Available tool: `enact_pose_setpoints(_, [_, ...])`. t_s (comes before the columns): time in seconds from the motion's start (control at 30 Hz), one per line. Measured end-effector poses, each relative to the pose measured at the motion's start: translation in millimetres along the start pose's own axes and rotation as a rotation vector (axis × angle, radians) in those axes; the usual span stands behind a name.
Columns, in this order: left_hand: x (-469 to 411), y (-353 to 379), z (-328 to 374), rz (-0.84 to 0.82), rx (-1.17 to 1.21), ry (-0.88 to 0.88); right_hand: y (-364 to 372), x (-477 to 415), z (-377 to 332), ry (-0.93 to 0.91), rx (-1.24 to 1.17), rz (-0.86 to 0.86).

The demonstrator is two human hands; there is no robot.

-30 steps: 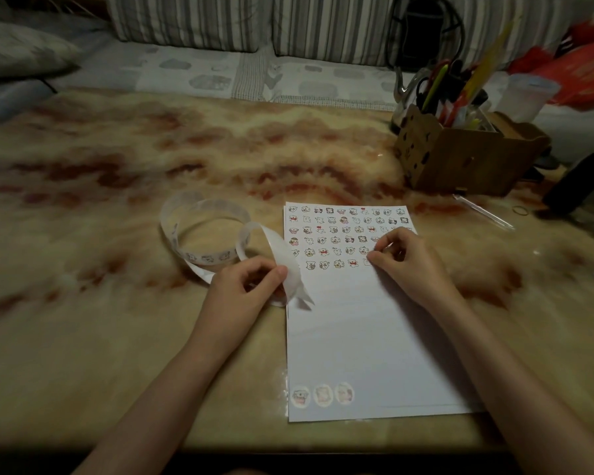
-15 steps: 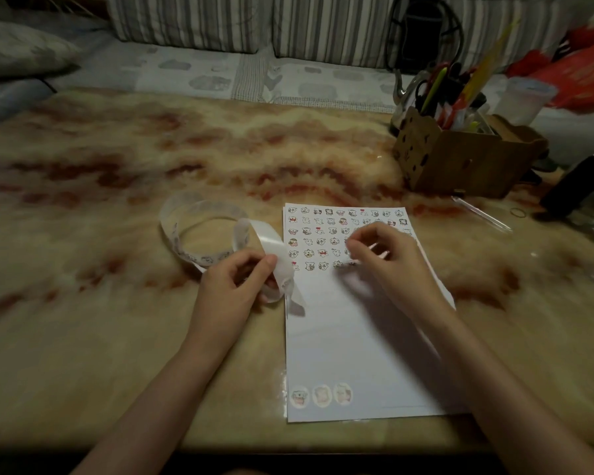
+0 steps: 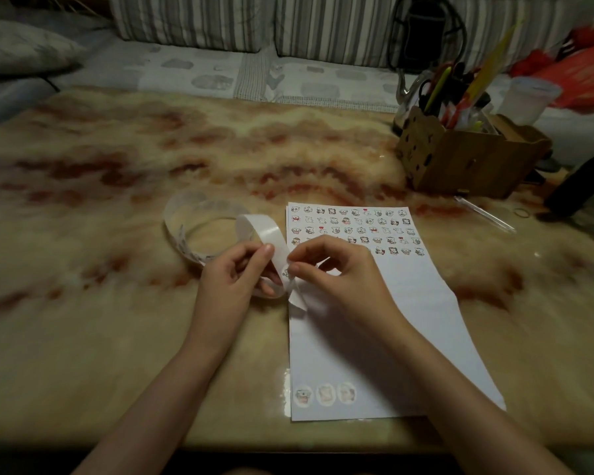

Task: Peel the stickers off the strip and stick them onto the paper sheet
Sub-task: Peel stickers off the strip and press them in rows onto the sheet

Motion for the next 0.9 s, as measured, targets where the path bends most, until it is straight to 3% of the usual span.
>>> enact_pose_setpoints(0.23, [3.6, 2.0, -0.8, -0.085, -0.079, 0.034, -1.3, 0.8, 1.4, -0.005, -0.023, 0.036])
enact_pose_setpoints(0.9, [4.8, 2.0, -0.7, -0.081, -0.113, 0.038, -1.2, 4.0, 2.8, 0.007, 0.106, -0.006])
Point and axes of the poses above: each hand's wrist, its own x-axis away from the middle knuckle, its own y-axis out of the palm, z = x × y, the point moved 1 cm from there along -x, towards the middle knuckle, and after that the axes turned 2 degrees about -z, right-handed, at the moved point
